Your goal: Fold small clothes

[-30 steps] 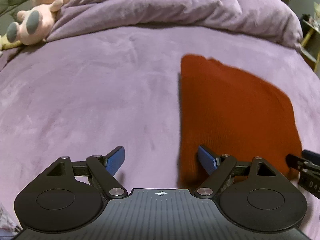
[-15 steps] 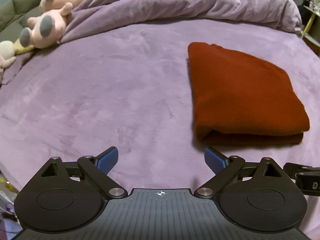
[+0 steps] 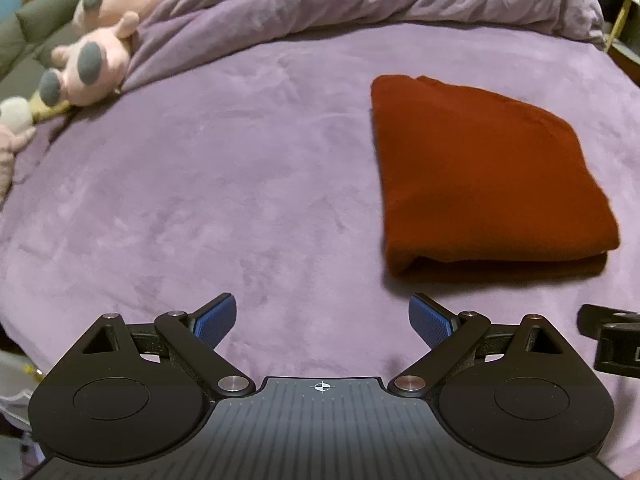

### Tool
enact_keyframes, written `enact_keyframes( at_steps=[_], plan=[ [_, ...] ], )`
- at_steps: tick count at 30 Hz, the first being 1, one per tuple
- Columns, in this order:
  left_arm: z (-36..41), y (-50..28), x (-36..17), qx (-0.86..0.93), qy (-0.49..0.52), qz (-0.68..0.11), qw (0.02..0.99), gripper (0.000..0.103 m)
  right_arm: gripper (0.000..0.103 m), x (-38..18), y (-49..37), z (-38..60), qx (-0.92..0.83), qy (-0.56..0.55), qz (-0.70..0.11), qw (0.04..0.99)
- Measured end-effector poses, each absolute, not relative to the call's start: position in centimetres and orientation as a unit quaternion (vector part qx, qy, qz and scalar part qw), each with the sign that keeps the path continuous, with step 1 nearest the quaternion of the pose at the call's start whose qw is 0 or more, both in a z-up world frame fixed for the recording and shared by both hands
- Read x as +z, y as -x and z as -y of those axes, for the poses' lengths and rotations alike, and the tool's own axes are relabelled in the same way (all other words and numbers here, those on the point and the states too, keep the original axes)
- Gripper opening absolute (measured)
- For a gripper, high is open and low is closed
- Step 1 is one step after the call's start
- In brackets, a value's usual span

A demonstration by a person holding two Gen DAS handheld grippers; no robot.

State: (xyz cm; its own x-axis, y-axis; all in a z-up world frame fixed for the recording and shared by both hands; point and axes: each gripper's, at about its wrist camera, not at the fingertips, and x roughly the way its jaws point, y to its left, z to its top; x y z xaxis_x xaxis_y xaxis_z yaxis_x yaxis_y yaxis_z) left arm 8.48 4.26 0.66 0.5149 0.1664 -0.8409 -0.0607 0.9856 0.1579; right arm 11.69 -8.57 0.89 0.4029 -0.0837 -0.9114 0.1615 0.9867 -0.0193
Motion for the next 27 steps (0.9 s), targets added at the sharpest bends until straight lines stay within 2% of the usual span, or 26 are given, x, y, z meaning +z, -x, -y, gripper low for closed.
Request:
enact_keyframes(
  at_steps=[27],
  plan=[
    [-3.37, -8.54, 0.9, 0.054, -0.031, -0.505, 0.861, 0.097, 0.099, 1.44, -11.55, 9.11, -0.074, -0.066, -0.537, 0.838]
  ],
)
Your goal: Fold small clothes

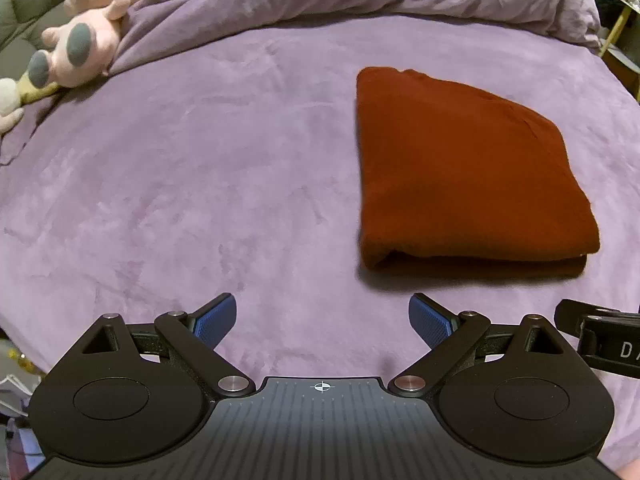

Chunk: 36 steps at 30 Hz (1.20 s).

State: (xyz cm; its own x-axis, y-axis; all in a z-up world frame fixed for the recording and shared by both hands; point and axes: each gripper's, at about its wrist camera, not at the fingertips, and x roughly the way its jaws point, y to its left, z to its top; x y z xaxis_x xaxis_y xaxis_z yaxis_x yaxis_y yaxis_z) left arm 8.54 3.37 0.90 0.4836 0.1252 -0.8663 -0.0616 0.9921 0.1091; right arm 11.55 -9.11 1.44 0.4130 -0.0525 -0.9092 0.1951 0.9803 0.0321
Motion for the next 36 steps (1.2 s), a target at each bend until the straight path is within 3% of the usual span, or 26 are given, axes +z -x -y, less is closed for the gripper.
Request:
enact_keyframes(
  at_steps=[36],
  plan=[
    [-3.68, -8.38, 0.58, 0.057, -0.016, -0.514, 0.856, 0.097, 0.099, 1.48, -11.84, 8.87, -0.077, -0.06, -0.543, 0.834]
  ],
)
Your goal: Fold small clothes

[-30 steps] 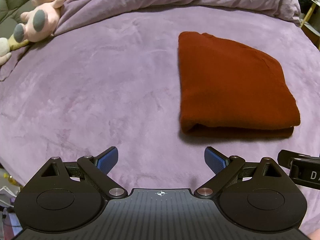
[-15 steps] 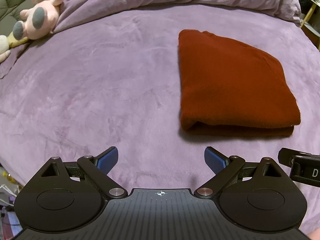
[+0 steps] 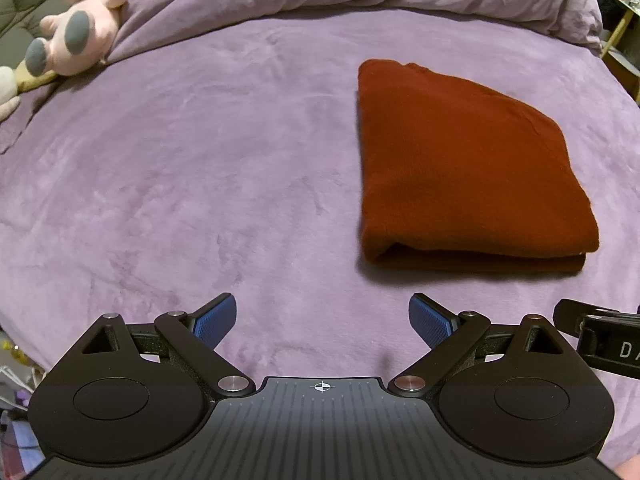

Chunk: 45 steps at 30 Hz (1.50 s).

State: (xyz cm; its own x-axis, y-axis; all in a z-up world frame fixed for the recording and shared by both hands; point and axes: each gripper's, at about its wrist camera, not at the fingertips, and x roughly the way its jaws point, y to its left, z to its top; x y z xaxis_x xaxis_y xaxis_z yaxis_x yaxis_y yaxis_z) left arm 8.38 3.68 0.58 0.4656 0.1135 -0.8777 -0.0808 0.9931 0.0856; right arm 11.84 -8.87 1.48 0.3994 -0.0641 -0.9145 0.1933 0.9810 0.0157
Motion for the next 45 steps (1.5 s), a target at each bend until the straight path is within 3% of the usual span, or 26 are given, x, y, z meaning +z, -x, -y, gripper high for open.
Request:
enact_keyframes(
  at_steps=[45],
  plan=[
    [-4.1, -8.76, 0.52, 0.044, -0.004, -0.522, 0.852, 0.097, 0.099, 1.59, -11.92, 8.9, -0.077, -0.061, -0.541, 0.835]
  ],
)
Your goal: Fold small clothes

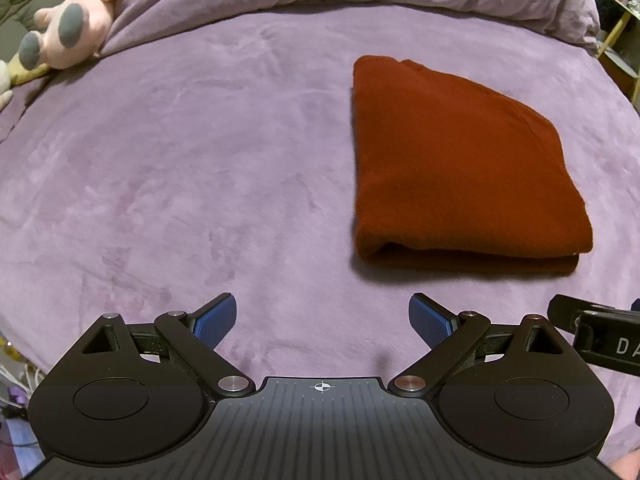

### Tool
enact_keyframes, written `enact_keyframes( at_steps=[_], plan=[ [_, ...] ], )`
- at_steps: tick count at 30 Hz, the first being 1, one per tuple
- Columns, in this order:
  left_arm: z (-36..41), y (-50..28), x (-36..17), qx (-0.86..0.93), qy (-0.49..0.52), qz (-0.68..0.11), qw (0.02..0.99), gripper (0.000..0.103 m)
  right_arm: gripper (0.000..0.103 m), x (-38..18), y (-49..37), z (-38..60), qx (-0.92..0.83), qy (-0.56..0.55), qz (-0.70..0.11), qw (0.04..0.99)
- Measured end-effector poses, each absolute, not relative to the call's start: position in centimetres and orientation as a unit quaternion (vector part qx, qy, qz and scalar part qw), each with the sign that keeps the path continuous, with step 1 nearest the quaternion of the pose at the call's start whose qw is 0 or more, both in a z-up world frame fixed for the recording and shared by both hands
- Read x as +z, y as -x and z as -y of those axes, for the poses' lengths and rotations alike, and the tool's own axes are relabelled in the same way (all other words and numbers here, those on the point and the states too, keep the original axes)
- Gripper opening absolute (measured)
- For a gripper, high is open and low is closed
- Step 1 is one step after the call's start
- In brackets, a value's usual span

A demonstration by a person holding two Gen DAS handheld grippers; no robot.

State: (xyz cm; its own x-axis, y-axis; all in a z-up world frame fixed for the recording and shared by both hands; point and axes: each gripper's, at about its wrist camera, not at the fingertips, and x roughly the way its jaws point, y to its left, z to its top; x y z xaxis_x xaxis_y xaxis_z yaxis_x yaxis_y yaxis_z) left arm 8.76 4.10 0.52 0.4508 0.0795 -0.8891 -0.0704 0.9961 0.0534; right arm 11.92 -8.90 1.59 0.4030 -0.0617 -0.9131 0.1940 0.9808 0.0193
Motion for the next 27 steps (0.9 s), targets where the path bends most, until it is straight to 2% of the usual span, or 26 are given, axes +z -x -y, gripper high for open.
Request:
enact_keyframes(
  at_steps=[27],
  plan=[
    [-4.1, -8.81, -0.3, 0.044, -0.017, -0.532, 0.846, 0.097, 0.099, 1.3, -12.02, 8.46, -0.079, -0.052, -0.54, 0.836]
  ],
)
